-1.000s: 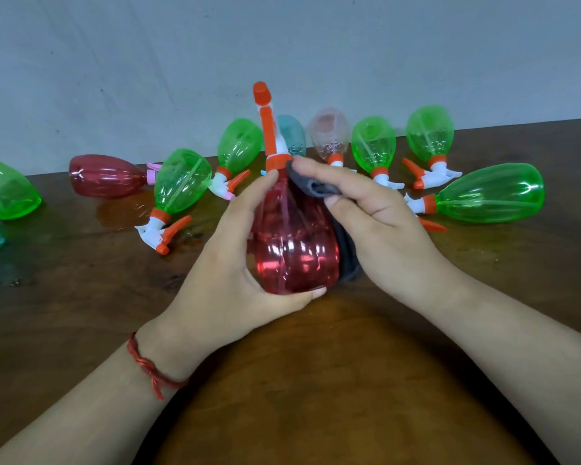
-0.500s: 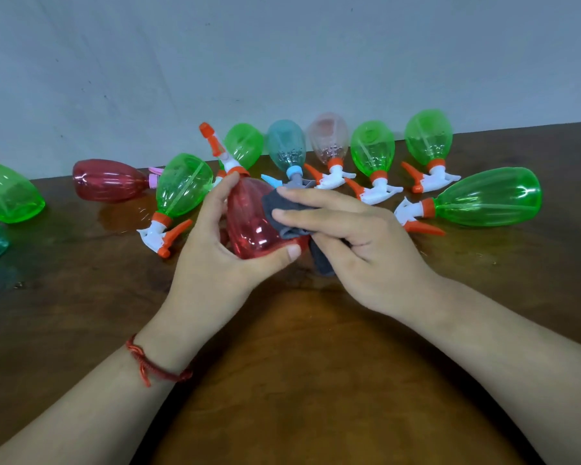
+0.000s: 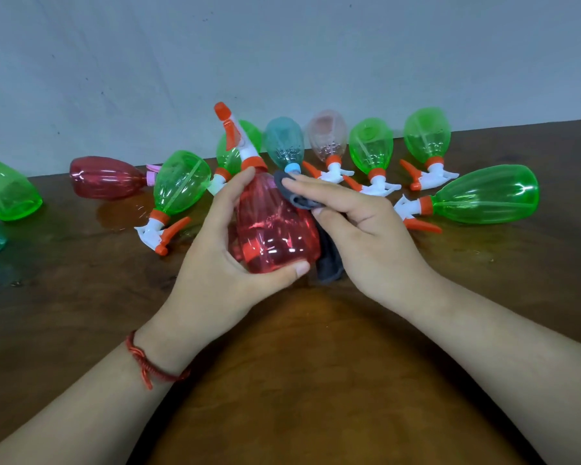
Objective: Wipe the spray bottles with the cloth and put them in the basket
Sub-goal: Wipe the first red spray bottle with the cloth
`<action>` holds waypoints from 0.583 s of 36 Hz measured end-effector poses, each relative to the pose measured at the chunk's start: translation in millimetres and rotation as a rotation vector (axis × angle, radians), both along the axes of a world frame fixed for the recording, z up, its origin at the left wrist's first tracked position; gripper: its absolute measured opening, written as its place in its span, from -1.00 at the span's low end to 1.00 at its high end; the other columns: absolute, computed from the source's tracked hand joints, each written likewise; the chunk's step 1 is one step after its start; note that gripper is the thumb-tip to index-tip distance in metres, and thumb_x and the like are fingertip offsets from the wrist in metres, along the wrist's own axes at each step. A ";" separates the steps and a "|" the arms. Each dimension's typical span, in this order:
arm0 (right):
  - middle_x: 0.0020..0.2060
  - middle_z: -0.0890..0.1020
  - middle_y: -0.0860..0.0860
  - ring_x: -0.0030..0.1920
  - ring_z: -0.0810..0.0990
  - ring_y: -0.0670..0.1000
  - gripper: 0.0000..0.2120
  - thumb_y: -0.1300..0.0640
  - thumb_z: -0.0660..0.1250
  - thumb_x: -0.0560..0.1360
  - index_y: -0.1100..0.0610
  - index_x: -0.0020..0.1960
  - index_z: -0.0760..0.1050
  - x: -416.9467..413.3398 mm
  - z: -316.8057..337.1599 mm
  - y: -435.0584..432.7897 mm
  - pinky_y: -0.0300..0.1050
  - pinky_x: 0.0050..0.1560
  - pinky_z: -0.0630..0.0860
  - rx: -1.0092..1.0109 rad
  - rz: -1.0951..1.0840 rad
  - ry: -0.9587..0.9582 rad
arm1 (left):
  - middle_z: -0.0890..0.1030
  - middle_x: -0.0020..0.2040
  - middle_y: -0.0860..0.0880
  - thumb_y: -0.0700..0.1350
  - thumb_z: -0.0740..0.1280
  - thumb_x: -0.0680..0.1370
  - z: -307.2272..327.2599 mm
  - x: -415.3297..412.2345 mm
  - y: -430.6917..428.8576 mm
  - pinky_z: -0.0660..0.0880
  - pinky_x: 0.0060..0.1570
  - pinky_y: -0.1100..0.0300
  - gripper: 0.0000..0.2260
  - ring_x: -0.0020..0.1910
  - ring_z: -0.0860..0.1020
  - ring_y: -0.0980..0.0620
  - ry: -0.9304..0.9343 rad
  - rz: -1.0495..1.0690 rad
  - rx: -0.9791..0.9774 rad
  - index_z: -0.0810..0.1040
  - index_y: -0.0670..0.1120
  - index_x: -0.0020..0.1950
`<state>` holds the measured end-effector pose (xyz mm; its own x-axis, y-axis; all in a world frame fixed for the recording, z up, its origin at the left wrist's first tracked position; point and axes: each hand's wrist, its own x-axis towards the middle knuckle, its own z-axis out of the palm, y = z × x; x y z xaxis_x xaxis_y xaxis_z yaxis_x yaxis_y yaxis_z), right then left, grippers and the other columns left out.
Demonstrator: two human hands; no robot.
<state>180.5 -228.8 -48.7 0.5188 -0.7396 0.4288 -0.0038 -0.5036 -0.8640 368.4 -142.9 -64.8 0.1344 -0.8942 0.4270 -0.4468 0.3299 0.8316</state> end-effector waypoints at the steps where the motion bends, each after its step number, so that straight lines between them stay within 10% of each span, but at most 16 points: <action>1: 0.39 0.60 -0.21 0.47 0.42 -0.31 -0.55 0.39 0.19 0.69 -0.02 0.38 0.62 -0.5 2.0 0.1 -0.25 0.55 0.31 0.016 0.009 -0.014 | 0.43 0.59 0.07 -0.06 0.74 0.37 0.3 -0.2 1.1 0.51 0.46 -0.14 0.01 0.57 0.45 -0.03 -0.021 -0.024 -0.002 0.24 0.07 0.69; 13: 0.35 0.64 -0.18 0.44 0.48 -0.27 -0.56 0.40 0.20 0.66 0.02 0.35 0.66 -6.9 3.7 -1.7 -0.27 0.50 0.37 0.005 -0.006 -0.068 | 0.36 0.63 0.07 0.01 0.72 0.34 2.5 -4.6 3.8 0.44 0.54 -0.11 0.08 0.61 0.38 0.04 -0.206 -0.091 -0.024 0.16 0.00 0.71; 21: 0.39 0.62 -0.09 0.47 0.50 -0.16 -0.55 0.43 0.23 0.60 0.06 0.31 0.68 -6.3 -6.8 -3.6 -0.01 0.55 0.41 -0.139 0.040 -0.015 | 0.52 0.51 0.07 -0.08 0.73 0.37 0.5 5.7 -5.3 0.58 0.38 0.00 -0.07 0.47 0.55 0.01 0.089 0.055 -0.047 0.33 0.11 0.64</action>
<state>174.2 -232.4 -55.5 0.5394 -0.6517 0.5332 0.0305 -0.6178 -0.7858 374.1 -148.2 -64.3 0.2220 -0.8636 0.4526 -0.3900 0.3468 0.8530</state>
